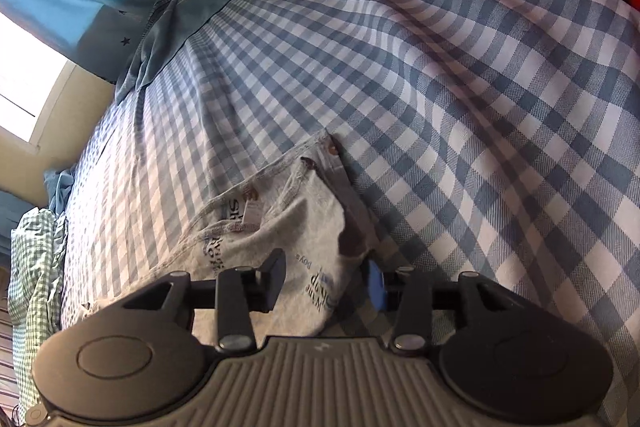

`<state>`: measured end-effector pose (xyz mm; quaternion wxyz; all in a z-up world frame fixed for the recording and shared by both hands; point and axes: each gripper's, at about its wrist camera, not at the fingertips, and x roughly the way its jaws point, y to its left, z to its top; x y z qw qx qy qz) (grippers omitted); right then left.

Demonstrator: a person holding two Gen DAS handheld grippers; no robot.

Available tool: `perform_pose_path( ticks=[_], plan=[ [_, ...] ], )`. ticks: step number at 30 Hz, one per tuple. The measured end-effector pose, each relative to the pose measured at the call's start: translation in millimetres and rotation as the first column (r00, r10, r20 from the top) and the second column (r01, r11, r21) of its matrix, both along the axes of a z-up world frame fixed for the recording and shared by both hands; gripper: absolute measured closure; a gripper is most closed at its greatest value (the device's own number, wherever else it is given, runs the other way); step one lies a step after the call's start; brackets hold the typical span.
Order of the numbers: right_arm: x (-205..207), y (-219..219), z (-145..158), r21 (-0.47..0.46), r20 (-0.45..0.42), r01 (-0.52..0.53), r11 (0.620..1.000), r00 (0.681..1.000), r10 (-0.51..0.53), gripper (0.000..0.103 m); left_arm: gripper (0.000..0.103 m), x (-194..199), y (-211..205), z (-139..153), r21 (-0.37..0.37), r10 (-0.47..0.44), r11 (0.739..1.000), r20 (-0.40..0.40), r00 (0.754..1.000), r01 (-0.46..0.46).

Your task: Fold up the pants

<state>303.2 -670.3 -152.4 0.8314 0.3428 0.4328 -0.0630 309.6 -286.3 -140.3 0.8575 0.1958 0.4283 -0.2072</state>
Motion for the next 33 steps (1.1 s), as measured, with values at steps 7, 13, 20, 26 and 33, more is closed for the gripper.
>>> perform_pose_path(
  ticks=[7, 13, 20, 26, 33],
  plan=[
    [27.0, 6.1, 18.9, -0.088, 0.006, -0.105, 0.991, 0.994, 0.106, 0.099, 0.103, 0.8, 1.3, 5.6, -0.023, 0.044, 0.999, 0.009, 0.999, -0.043],
    [41.1, 6.2, 87.6, -0.170, 0.226, -0.148, 0.974, 0.956, 0.185, 0.099, 0.103, -6.3, 1.2, 29.8, -0.066, 0.089, 0.995, 0.132, 0.987, -0.081],
    [42.5, 1.9, 85.2, -0.239, 0.182, -0.166, 0.957, 0.960, 0.212, 0.100, 0.103, -10.5, -10.4, 13.0, -0.042, 0.075, 0.997, 0.093, 0.993, -0.071],
    [28.2, -3.0, 43.5, -0.195, 0.027, -0.187, 0.963, 0.980, 0.195, 0.100, 0.103, -11.7, -13.1, -3.6, -0.016, 0.086, 0.996, 0.036, 0.996, -0.086],
    [11.3, 5.1, 65.8, -0.195, -0.009, -0.224, 0.955, 0.974, 0.226, 0.099, 0.103, -10.9, -3.6, -2.0, -0.041, 0.091, 0.995, 0.015, 0.996, -0.090]
  ],
)
